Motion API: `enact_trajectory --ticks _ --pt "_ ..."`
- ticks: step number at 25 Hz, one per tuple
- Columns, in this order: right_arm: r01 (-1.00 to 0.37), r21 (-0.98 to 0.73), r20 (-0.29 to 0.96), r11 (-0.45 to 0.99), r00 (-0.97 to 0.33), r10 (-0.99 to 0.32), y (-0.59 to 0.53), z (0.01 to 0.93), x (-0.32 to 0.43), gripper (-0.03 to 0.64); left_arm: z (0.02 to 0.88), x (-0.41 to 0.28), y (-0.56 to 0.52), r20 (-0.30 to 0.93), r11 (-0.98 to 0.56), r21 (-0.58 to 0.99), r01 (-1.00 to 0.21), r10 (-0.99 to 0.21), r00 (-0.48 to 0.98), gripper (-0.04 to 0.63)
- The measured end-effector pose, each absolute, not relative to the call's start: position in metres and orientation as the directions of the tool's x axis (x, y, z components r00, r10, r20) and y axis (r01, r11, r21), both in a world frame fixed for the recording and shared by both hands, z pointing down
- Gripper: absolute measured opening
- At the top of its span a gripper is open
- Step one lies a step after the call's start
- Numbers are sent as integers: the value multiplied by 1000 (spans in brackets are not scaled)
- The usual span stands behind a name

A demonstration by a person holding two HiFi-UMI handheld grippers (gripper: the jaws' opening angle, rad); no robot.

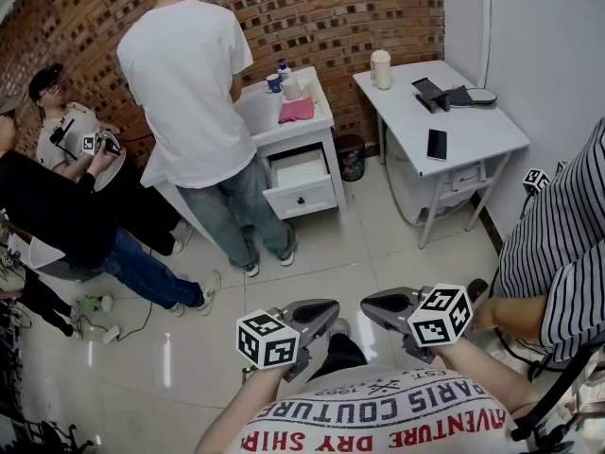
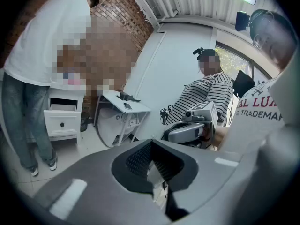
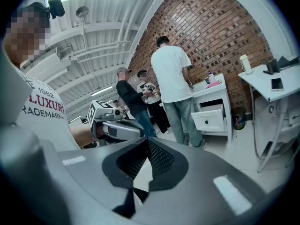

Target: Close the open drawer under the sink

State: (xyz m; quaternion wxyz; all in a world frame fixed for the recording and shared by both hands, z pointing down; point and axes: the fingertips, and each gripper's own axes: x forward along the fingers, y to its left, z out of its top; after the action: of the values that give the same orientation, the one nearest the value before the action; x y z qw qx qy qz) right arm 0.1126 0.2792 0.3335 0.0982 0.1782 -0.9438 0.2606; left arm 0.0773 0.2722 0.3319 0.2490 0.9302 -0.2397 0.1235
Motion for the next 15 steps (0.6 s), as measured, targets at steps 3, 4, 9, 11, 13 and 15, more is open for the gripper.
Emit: enact_trajectory --ticks 3,4,9,11,13,15 --pt "-395 -454 283 799 -914 -291 271 333 113 7 330 77 264 346 -763 403 -505 -384 856 -19" --pt "-398 -448 286 800 -912 -294 269 333 113 6 330 77 261 344 -763 403 -505 -385 857 -18" --pt "-425 -424 293 800 -900 -323 245 334 112 8 334 73 241 332 -764 410 -498 -383 862 -18" --pt "-437 -408 305 801 -893 -332 232 335 108 6 336 69 230 327 -767 414 -491 -378 866 -18" --pt "-451 -399 318 798 -885 -341 217 341 104 6 341 64 217 317 -765 425 -484 -375 871 -18" --pt "-460 -399 325 793 -880 -347 198 350 100 6 349 59 198 314 -760 436 -482 -374 873 -18"
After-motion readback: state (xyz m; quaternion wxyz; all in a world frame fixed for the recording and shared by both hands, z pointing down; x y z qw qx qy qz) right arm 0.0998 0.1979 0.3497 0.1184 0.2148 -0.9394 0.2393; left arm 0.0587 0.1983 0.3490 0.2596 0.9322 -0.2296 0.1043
